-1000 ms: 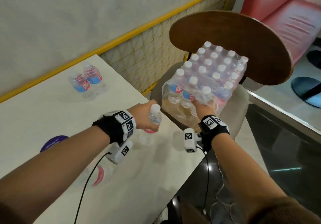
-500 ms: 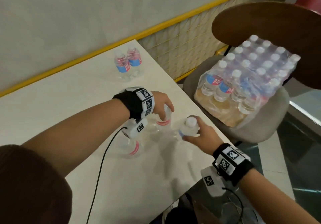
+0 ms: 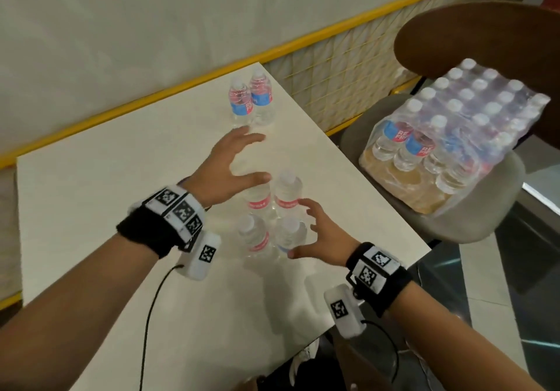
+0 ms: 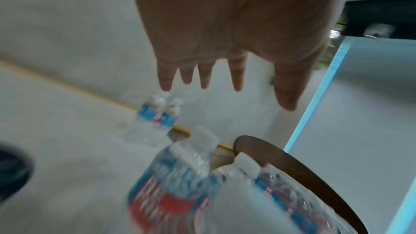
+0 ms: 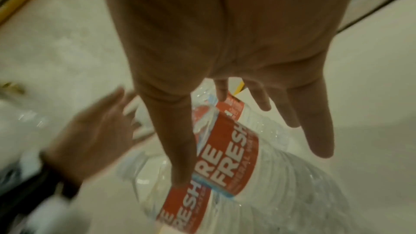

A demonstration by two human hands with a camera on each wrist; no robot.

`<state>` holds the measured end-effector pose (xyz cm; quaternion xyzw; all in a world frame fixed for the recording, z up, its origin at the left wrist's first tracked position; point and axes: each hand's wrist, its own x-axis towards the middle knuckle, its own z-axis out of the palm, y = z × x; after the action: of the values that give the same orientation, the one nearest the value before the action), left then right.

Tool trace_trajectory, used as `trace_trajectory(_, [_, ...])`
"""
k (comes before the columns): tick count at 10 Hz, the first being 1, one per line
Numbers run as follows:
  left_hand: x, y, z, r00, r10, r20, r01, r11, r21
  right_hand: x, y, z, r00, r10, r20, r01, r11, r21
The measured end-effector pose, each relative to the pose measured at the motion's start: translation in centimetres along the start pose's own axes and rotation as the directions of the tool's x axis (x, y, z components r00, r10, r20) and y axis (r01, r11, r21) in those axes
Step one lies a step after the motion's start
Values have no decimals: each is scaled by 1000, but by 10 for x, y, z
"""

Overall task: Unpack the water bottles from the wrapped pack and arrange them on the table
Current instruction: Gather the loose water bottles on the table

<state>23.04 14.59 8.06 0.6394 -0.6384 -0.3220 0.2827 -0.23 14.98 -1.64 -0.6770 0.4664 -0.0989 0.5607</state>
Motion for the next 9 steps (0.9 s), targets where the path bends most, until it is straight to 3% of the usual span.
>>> trace_trajectory(1, [-16, -33, 14, 960, -265, -87, 213, 899, -383, -3, 2, -2, 986, 147, 82, -163, 957, 240])
trace_trajectory(2, [-22, -48, 32, 878, -462, 123, 437, 670, -601, -2, 7, 1, 959, 247, 139, -282, 789, 546])
trace_trajectory(3, [-25, -57, 46, 800, -509, 318, 579, 516, -631, 2, 10, 4, 944, 299, 141, -290, 546, 786])
trace_trajectory(4, [-23, -81, 55, 757, -471, 453, 651, 478, -590, 6, 5, 10, 935, 329, 131, -280, 464, 840])
trace_trajectory(5, [-21, -93, 59, 745, -505, 436, 663, 490, -566, 14, -1, 20, 928, 353, 123, -295, 488, 822])
trace_trajectory(6, [-31, -52, 55, 711, -538, 453, 700, 486, -523, 20, -6, 34, 942, 333, 44, -259, 636, 727])
trace_trajectory(7, [-32, -50, 64, 709, -530, 465, 700, 443, -561, 25, -11, 44, 945, 324, -36, -207, 683, 700])
trace_trajectory(9, [-38, -75, 56, 755, -458, 470, 654, 475, -588, 32, -21, 61, 949, 313, -27, -203, 676, 708])
